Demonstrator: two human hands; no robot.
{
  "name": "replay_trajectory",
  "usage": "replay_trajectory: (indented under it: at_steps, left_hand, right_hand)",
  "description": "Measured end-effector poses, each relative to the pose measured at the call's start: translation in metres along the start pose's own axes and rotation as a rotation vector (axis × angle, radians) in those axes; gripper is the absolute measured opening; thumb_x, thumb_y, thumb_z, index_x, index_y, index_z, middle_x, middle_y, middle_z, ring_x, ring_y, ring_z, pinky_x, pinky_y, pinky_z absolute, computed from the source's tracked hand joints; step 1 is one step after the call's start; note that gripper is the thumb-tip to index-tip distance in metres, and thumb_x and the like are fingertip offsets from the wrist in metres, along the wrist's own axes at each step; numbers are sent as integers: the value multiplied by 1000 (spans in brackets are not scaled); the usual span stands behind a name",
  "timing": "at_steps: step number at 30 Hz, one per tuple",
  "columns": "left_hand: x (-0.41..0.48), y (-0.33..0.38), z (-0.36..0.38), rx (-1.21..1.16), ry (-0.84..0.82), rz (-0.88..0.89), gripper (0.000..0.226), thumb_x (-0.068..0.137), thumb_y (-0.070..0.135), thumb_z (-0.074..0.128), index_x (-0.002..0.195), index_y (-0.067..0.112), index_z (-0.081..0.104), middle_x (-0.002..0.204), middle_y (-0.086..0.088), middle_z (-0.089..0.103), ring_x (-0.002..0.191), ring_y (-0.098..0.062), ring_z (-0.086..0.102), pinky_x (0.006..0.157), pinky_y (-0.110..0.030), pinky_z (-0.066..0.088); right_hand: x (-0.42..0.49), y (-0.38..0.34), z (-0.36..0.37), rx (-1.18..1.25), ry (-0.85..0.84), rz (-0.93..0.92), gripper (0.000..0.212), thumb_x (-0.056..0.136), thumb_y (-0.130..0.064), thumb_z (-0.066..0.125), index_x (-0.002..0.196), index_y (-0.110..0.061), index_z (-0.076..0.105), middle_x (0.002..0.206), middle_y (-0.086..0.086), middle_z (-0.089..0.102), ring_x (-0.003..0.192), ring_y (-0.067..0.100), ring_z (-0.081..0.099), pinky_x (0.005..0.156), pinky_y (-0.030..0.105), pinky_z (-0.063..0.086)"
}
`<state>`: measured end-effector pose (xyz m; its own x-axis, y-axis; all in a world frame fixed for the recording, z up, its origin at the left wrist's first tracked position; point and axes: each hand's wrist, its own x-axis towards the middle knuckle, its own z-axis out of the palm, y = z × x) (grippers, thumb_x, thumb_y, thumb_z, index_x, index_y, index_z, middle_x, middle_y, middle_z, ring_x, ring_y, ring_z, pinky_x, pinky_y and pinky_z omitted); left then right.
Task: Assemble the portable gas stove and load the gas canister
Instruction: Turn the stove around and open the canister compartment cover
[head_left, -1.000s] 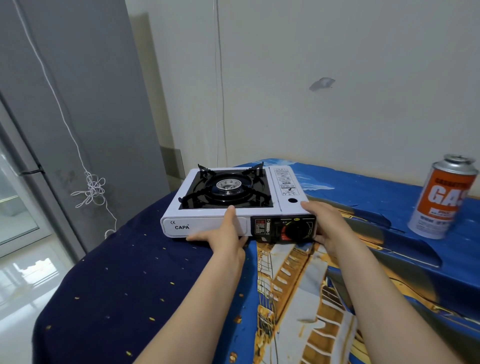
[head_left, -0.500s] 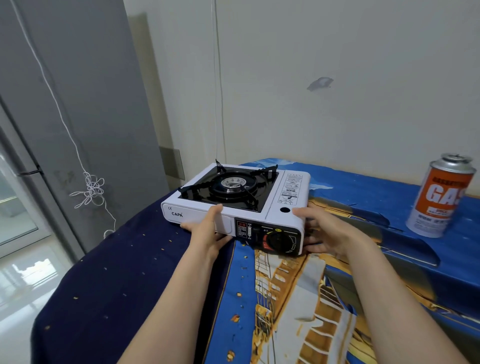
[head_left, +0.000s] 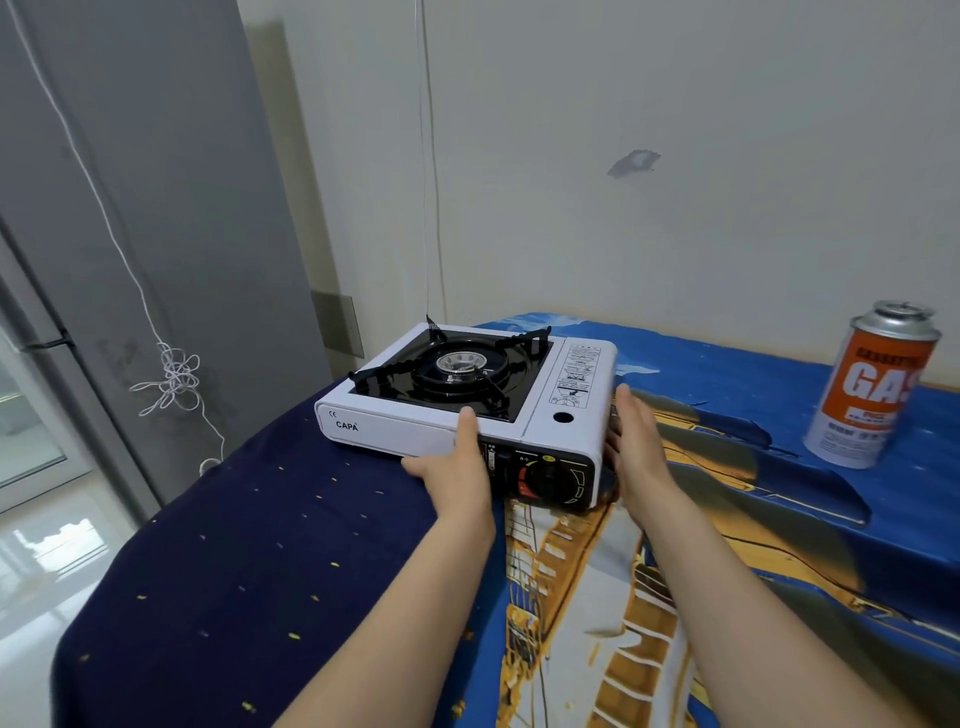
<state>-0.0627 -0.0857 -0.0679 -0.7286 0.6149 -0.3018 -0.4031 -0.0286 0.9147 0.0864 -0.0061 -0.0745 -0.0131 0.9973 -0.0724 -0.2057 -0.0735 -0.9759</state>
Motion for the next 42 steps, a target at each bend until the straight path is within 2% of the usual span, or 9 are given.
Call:
replay_trajectory:
  at_steps: [5, 10, 16, 21, 28, 33, 37, 40, 42]
  left_hand:
    - [-4, -6, 4, 45, -58, 28, 76, 82, 47, 68, 135, 11, 26, 129, -10, 49, 96, -24, 55, 85, -30, 39]
    - [6, -3, -5, 101, -136, 14, 96, 75, 50, 72, 142, 16, 11, 123, -5, 48, 105, -24, 51, 83, -34, 38]
    - [25, 5, -15, 162, -248, 2, 104, 70, 51, 73, 147, 20, 10, 137, -8, 46, 118, -30, 52, 102, -46, 43]
    - [33, 13, -22, 148, -297, -1, 88, 70, 46, 75, 137, 17, 26, 115, -3, 57, 87, -16, 61, 66, -31, 50]
    - [42, 26, -34, 115, -400, -42, 86, 61, 40, 78, 131, 9, 39, 122, -16, 61, 96, -29, 65, 77, -39, 55]
    - [45, 29, -39, 143, -433, -24, 71, 67, 38, 74, 126, 4, 51, 120, -17, 64, 98, -29, 66, 91, -44, 53]
    - [23, 23, -30, 171, -248, 42, 59, 74, 45, 63, 123, 14, 54, 121, -7, 63, 104, -26, 62, 95, -47, 49]
    - [-1, 11, -18, 227, 8, 205, 57, 88, 45, 43, 138, 18, 39, 137, -7, 43, 102, -23, 47, 89, -37, 37]
    - [-13, 3, -11, 229, 61, 275, 55, 93, 42, 37, 142, 17, 34, 142, -8, 35, 109, -25, 45, 87, -36, 33]
  right_hand:
    - [-6, 4, 6, -83, 4, -52, 60, 89, -50, 56, 142, -27, 38, 104, -14, 60, 97, 13, 61, 81, 40, 52]
    - [-9, 3, 9, -118, 92, -93, 56, 89, -38, 59, 140, -24, 40, 110, -6, 56, 95, 15, 58, 82, 39, 49]
    - [-16, 9, 23, -175, 228, -176, 52, 86, -34, 58, 135, -19, 46, 128, 8, 53, 104, 20, 57, 79, 33, 46]
    - [-14, 9, 20, -213, 299, -181, 49, 85, -35, 55, 130, -18, 48, 128, 10, 49, 101, 21, 51, 80, 33, 40]
    - [-1, 5, 0, -209, 340, -156, 56, 89, -38, 50, 141, -19, 39, 138, 10, 44, 110, 21, 47, 83, 36, 39]
    - [5, 0, -14, -151, 312, -139, 58, 89, -39, 49, 143, -20, 38, 140, 8, 44, 123, 26, 45, 97, 44, 41]
    - [13, -3, -26, -111, 255, -108, 64, 93, -42, 47, 150, -24, 25, 153, 5, 33, 137, 28, 33, 106, 49, 32]
    - [19, -6, -32, -101, 185, -100, 64, 95, -45, 45, 151, -27, 21, 154, 6, 31, 138, 30, 32, 104, 48, 30]
    - [23, -6, -35, -99, 146, -93, 64, 96, -47, 44, 152, -27, 19, 155, 6, 30, 139, 31, 31, 108, 51, 27]
